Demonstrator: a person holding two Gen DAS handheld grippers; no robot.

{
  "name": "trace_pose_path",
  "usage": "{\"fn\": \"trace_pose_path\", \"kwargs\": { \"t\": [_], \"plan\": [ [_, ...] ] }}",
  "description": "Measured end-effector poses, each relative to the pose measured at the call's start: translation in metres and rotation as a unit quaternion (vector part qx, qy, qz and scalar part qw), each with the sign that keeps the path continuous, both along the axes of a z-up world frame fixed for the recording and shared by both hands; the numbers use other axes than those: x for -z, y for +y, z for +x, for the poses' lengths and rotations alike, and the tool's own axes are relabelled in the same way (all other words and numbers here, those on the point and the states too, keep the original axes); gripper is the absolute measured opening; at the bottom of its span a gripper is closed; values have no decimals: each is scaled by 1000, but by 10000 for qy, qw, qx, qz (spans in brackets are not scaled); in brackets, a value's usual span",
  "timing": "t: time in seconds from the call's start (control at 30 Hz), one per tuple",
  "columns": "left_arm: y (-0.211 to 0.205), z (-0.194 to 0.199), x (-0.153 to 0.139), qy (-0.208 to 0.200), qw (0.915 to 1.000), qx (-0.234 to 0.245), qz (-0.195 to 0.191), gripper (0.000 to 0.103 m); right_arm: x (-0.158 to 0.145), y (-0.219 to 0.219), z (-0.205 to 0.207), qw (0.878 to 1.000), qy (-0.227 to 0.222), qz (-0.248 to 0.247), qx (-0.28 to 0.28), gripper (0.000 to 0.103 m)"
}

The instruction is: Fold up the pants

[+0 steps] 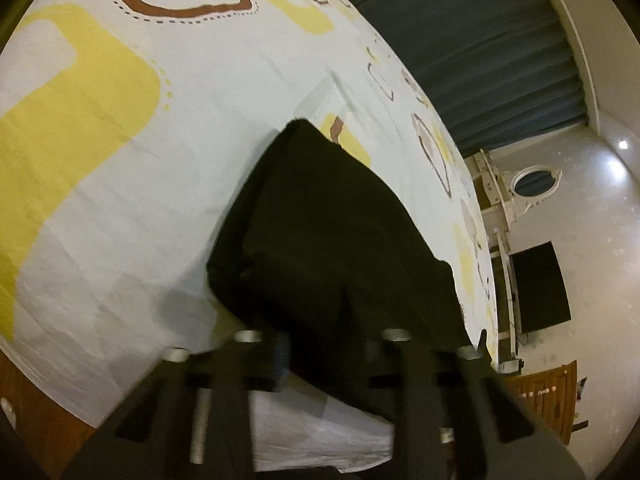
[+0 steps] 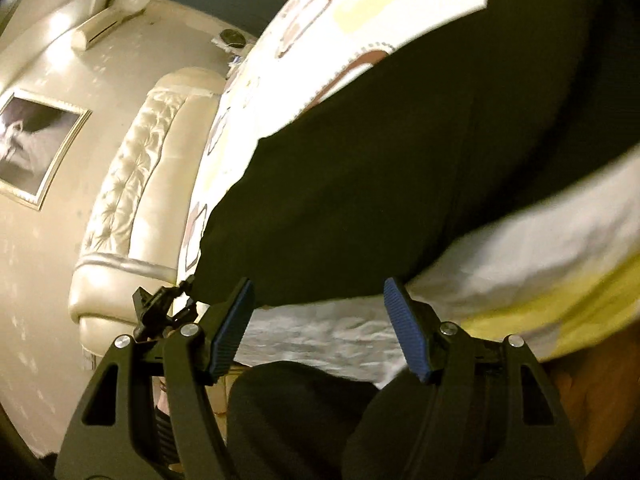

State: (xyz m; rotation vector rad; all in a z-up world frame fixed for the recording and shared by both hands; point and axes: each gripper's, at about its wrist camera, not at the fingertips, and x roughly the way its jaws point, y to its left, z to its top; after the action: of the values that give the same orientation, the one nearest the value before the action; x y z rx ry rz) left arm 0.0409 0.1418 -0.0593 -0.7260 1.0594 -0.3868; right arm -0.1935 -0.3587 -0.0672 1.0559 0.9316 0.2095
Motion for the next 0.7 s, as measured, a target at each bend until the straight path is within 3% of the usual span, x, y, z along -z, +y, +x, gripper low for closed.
{"fn": "trace_pose_path", "kwargs": {
  "t": [0.2,0.4,0.5,0.53,0.57,0.7],
  "plan": [
    [-1,2,-9,47,9999,-127,84,10,25,14,-5,9967,352,641,360,66],
    [-1,0,-18,67,9998,-121,144,10,36,9,3,9921,242,938,798,58],
    [1,-1,-22,58,9998,-129,123,10,44,5,11,9909,395,928,890,35],
    [1,-1,-23,60,9998,-127,125,10,46,3,14,9910,456,881,895,17],
    [1,-1,-24,70,9998,-122,144,10,48,2,17,9908,510,858,913,12],
    [0,6,-26,157,9997,-141,112,10,36,0,23,9923,398,728,920,10]
  ]
}}
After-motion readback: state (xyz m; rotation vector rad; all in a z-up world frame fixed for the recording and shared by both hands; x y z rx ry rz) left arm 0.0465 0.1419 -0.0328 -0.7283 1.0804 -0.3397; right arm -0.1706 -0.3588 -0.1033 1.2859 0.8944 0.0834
